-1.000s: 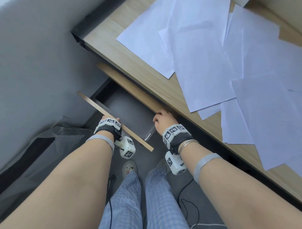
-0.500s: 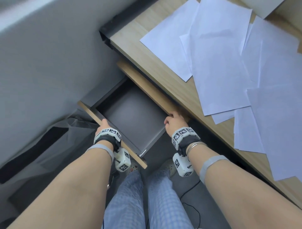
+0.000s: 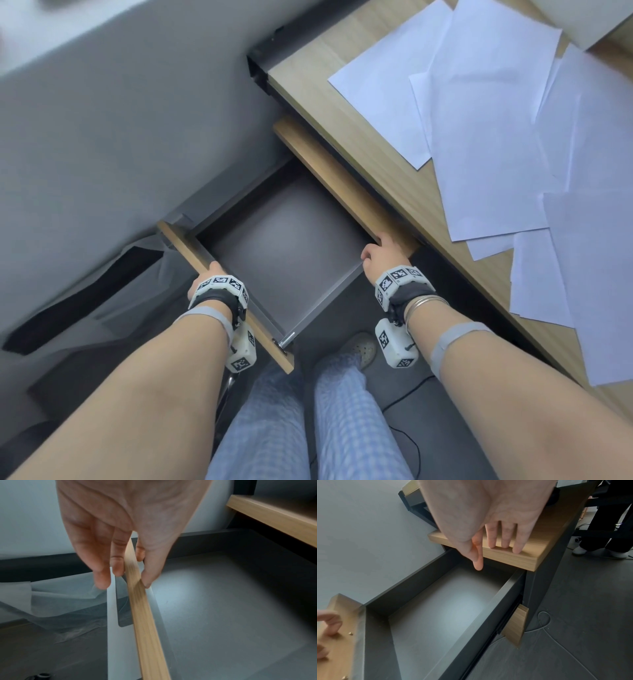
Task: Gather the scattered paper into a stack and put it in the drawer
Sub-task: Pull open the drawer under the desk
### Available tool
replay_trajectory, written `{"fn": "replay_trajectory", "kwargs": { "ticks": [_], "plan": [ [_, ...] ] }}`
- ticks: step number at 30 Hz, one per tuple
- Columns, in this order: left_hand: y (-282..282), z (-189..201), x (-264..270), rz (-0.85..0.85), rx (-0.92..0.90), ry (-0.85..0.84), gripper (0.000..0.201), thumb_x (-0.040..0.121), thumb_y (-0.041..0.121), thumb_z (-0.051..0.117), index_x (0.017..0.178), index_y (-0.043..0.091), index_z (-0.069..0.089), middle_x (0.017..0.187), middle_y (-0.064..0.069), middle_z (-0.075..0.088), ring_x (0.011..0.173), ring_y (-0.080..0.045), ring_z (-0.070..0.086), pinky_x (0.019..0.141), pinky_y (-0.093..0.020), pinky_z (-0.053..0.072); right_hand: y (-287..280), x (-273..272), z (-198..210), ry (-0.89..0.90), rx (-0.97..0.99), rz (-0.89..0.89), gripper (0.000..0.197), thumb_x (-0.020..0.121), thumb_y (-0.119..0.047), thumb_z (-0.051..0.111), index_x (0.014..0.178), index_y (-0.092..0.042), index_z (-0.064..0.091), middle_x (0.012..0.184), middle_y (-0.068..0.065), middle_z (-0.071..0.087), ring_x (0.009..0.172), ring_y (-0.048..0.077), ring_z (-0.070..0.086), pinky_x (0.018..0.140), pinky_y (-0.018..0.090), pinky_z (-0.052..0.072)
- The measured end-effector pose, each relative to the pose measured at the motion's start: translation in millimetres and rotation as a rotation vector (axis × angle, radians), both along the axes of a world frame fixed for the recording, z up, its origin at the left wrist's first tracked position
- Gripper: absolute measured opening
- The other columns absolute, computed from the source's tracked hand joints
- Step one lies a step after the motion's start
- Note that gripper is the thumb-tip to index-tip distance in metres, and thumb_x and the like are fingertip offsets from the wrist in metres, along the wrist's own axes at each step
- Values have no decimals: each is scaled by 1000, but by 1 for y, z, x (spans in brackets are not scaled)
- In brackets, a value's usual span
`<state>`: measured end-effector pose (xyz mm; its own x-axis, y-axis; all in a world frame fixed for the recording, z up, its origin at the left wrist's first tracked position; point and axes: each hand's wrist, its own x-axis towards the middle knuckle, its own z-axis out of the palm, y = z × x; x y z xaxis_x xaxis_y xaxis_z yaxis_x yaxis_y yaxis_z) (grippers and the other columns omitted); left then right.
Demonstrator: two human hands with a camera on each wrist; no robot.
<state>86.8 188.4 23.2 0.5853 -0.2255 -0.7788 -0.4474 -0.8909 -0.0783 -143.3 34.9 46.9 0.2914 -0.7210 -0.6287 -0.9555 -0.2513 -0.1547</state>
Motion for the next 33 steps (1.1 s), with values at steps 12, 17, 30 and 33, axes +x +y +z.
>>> {"fn": "replay_trajectory", "kwargs": {
  "ticks": [12,17,30,33],
  "plan": [
    [22,2,9,24,-5,23,48,79,11,58,122,8,37,110,-18,60,92,-32,55,73,-38,42,1,0,-2,2,2,-21,23,89,-8,43,96,-14,63,155,-1,20,140,24,25,98,33,40],
    [20,8,4,4,10,31,50,80,11,58,125,9,35,107,-17,61,97,-33,59,71,-37,43,3,4,0,20,8,-39,23,89,-8,43,96,-15,63,155,-1,21,140,24,26,97,33,40],
    [-56,99,-26,-207,-72,54,51,76,10,64,124,10,47,121,-12,59,113,-32,58,72,-34,40,2,24,61,-5,55,-76,29,93,-15,36,108,-21,61,111,6,64,86,24,60,74,28,48],
    [-79,137,-39,-317,-94,46,36,75,7,65,111,8,62,90,-7,62,87,-28,59,68,-31,43,-1,28,83,-44,47,-91,31,93,-16,37,108,-22,63,112,6,64,87,25,61,82,30,51]
  ]
}}
